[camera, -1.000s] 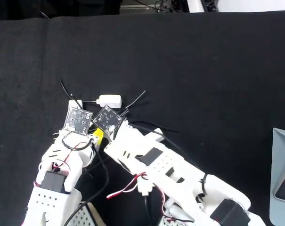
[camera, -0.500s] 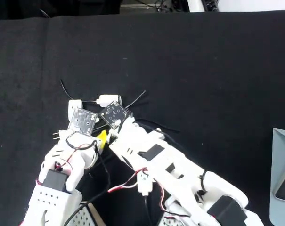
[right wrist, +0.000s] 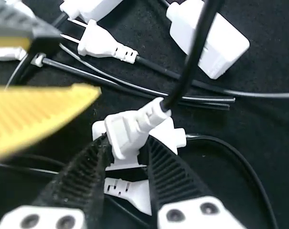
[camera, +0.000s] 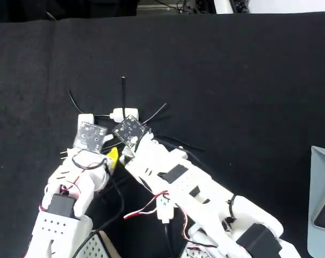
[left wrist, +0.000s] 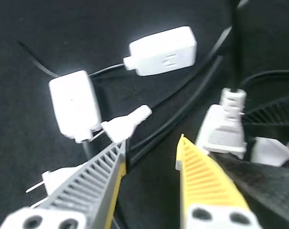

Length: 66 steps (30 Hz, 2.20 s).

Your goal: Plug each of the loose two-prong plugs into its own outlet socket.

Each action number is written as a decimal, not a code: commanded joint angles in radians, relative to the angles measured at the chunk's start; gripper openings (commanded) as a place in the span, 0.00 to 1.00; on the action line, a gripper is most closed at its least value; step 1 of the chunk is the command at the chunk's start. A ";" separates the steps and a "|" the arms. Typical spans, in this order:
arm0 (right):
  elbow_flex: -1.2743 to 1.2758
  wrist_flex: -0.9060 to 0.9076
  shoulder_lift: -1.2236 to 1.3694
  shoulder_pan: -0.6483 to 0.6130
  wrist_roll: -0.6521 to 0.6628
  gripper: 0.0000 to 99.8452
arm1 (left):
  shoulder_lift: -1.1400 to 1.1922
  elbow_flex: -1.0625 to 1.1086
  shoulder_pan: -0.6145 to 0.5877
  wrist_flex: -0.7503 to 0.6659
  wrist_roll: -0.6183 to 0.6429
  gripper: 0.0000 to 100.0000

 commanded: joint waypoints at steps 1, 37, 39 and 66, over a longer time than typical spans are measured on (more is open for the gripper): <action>0.025 -0.054 -0.022 -0.021 0.091 0.01 | -0.011 -0.058 -0.054 -0.005 0.000 0.18; -0.105 0.494 -0.314 -0.118 -0.075 0.11 | -0.011 -0.113 -0.246 0.048 -0.028 0.18; -0.150 0.563 -0.314 -0.118 -0.077 0.11 | -0.011 -0.119 -0.298 0.060 -0.028 0.17; -0.935 1.079 0.432 -0.118 -0.278 0.11 | -0.011 -0.117 -0.361 0.061 -0.026 0.17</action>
